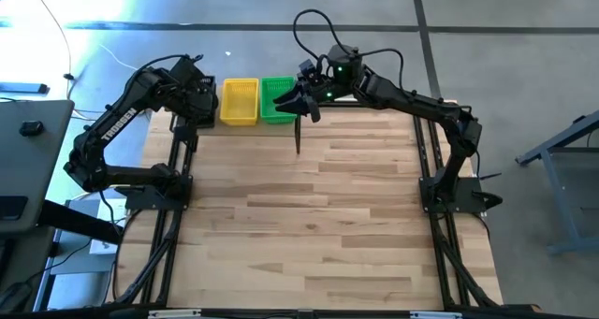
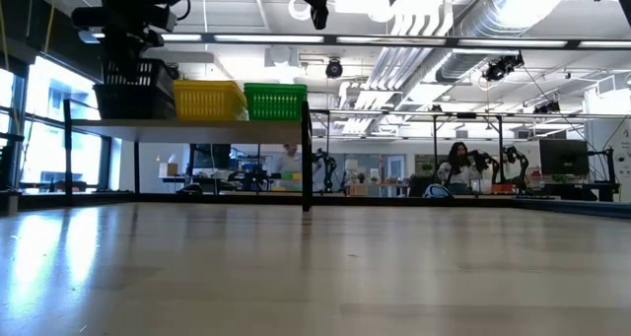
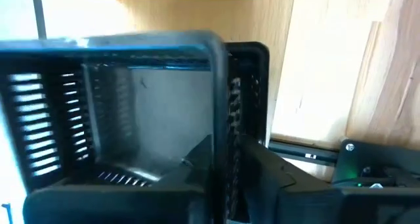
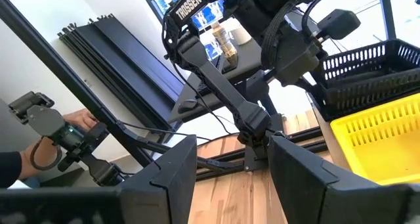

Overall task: Stack baskets on shelf by color
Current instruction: Stack the black bin on top of the black bin

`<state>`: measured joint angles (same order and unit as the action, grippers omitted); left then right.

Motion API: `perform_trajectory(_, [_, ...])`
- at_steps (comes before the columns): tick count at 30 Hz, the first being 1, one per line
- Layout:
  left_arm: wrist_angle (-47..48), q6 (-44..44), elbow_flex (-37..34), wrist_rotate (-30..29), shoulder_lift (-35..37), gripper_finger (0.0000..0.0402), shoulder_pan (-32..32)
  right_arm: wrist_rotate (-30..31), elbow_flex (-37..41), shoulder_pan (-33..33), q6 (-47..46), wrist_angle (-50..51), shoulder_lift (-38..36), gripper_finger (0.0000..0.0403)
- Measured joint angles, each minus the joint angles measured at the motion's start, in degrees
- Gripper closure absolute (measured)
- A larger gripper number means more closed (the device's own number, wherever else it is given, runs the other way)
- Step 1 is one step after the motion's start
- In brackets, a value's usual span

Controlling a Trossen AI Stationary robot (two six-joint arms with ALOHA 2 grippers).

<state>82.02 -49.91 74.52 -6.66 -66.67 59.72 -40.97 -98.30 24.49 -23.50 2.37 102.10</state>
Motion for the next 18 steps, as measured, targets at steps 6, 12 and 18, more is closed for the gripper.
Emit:
perform_trajectory(6, [0.0, 0.05, 0.0, 0.0, 0.0, 0.0322, -0.1, 0.0, 0.0, 0.0, 0.02, -0.02, 0.0, 0.0233])
perform_trajectory(12, [0.0, -0.95, 0.0, 0.95, 1.47, 0.0316, -0.22, 0.02, 0.0, 0.0, 0.01, -0.01, 0.0, 0.0233])
perform_trajectory(18, [0.01, 0.22, 0.01, 1.52, 4.34, 0.0316, -1.0, 0.32, 0.0, 0.0, 0.0, -0.02, 0.0, 0.0233])
